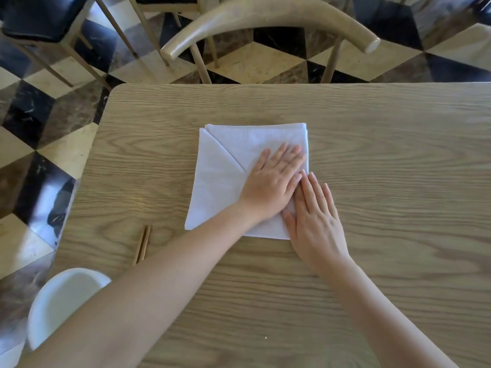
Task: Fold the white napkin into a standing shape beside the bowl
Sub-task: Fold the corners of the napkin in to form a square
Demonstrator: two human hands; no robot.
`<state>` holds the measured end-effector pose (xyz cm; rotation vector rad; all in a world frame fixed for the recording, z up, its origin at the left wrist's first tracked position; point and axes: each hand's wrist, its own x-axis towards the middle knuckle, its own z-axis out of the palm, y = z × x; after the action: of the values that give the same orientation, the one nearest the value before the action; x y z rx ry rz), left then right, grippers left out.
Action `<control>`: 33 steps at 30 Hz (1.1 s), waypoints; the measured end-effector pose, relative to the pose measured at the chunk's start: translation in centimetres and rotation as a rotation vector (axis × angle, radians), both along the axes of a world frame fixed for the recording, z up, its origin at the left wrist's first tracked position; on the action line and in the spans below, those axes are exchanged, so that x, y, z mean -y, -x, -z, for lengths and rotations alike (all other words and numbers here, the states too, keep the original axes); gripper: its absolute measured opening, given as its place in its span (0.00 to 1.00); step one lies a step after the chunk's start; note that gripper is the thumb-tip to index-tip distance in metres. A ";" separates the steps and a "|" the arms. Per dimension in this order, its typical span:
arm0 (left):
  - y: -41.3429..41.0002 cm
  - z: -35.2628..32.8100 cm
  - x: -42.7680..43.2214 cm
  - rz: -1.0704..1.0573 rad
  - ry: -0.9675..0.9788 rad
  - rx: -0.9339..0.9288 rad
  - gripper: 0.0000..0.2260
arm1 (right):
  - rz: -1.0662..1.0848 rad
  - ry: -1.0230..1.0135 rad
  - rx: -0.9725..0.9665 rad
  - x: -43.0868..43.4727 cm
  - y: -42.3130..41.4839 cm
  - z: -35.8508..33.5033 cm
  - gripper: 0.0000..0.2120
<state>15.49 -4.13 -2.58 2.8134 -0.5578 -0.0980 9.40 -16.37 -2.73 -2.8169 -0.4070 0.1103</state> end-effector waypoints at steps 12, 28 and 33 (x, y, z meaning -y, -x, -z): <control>-2.3 0.5 -0.5 0.095 -0.080 -0.063 0.22 | -0.020 0.096 -0.035 -0.1 0.2 0.2 0.35; -2.1 0.4 0.5 0.119 -0.166 -0.075 0.24 | 0.002 0.056 -0.042 0.6 4.7 -0.3 0.32; -2.3 0.9 0.1 0.110 -0.143 -0.044 0.23 | -0.005 0.068 -0.040 0.7 4.7 -0.3 0.31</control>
<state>17.78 -4.22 -3.49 2.9090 -0.7220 -0.2304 4.66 -17.05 -2.44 -2.8751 -0.4086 0.1840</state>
